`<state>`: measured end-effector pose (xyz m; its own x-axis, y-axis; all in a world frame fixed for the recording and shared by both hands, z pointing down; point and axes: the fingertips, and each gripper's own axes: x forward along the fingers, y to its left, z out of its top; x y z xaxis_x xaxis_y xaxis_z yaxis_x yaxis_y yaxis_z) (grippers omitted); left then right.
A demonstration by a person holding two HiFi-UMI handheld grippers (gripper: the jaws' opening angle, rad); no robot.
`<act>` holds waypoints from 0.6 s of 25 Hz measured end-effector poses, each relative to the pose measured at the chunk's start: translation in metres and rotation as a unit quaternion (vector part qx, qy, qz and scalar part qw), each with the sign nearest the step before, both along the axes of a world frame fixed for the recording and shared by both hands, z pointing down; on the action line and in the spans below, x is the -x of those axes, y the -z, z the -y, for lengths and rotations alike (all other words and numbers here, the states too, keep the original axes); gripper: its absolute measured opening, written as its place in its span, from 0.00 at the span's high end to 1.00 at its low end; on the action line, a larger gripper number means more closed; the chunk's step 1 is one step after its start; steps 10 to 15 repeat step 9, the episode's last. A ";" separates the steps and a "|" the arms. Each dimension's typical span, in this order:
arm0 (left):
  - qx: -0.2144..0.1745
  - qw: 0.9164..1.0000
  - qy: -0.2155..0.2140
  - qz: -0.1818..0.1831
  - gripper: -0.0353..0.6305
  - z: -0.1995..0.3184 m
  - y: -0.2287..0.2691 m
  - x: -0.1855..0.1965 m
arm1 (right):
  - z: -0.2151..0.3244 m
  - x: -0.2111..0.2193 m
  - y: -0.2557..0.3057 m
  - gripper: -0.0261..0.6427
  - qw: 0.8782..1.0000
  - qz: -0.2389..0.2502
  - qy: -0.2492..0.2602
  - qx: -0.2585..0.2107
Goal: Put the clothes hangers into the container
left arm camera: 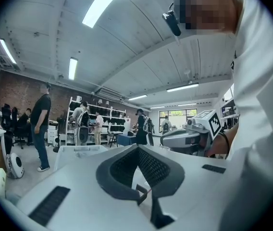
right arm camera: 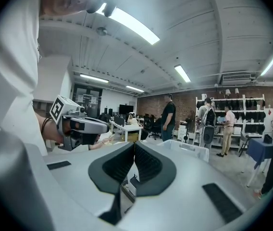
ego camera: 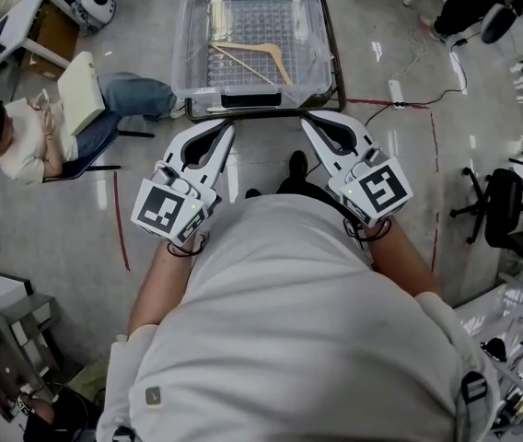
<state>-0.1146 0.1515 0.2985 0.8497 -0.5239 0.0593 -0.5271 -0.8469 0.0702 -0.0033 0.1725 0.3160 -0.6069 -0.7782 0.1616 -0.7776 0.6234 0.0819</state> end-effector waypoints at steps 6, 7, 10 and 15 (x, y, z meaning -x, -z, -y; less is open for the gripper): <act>0.004 1.000 -0.004 -0.002 0.92 0.000 -0.004 0.000 | 0.000 0.002 -0.003 0.93 1.000 -0.002 -0.001 0.003; 0.005 1.000 -0.004 -0.002 0.92 0.001 -0.005 0.001 | 0.000 0.003 -0.003 0.93 1.000 -0.003 0.000 0.004; 0.005 1.000 -0.004 -0.003 0.92 0.001 -0.006 0.001 | 0.001 0.004 -0.004 0.93 1.000 -0.005 0.001 0.004; 0.005 1.000 -0.004 -0.003 0.92 0.001 -0.006 0.001 | 0.001 0.004 -0.004 0.93 1.000 -0.005 0.001 0.004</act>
